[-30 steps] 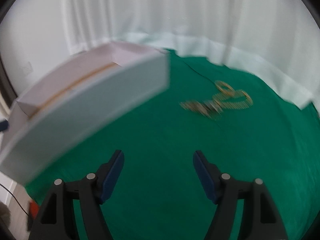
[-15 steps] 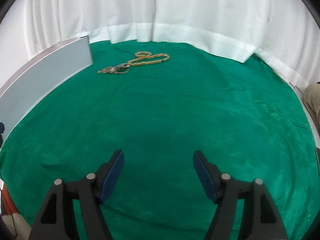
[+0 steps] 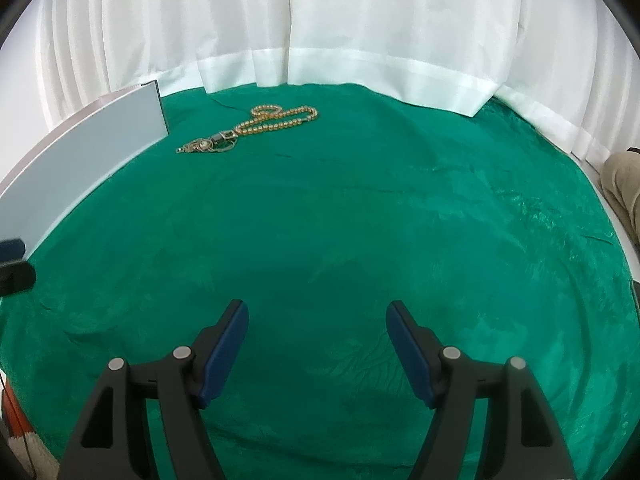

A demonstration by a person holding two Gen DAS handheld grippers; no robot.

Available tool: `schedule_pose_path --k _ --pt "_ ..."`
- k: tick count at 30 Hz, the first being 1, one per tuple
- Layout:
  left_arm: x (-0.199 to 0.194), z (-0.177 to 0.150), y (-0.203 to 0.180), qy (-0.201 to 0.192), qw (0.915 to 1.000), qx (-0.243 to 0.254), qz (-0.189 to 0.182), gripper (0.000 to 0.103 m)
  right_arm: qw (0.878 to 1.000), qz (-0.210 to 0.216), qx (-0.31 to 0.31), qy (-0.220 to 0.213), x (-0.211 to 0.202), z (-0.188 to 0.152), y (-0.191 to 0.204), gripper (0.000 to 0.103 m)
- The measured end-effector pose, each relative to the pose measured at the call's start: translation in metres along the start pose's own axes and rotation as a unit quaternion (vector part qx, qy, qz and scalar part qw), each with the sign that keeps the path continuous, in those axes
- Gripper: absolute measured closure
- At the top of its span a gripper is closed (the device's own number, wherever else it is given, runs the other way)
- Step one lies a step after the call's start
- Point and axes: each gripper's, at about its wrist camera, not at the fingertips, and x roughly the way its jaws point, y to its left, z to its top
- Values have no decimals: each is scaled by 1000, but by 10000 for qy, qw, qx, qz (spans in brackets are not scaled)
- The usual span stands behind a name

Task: Organize jewelry
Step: 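Withdraw both tools from the tray back over the cloth, then grasp the coiled silver chain pendant with the left gripper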

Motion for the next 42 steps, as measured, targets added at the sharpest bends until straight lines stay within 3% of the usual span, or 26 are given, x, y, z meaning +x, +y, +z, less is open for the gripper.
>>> schedule_pose_path --k 21,28,37,42 --pt "11 17 7 23 9999 -51 129 16 10000 63 -5 54 2 -9 6 30" --pt "17 36 7 48 9996 182 191 13 9999 91 21 58 2 -10 5 30" --pt "28 88 31 44 9998 99 -143 12 9998 162 77 59 2 -10 4 29" --pt "67 106 25 281 9985 460 -76 10 9998 165 73 67 2 -10 4 28"
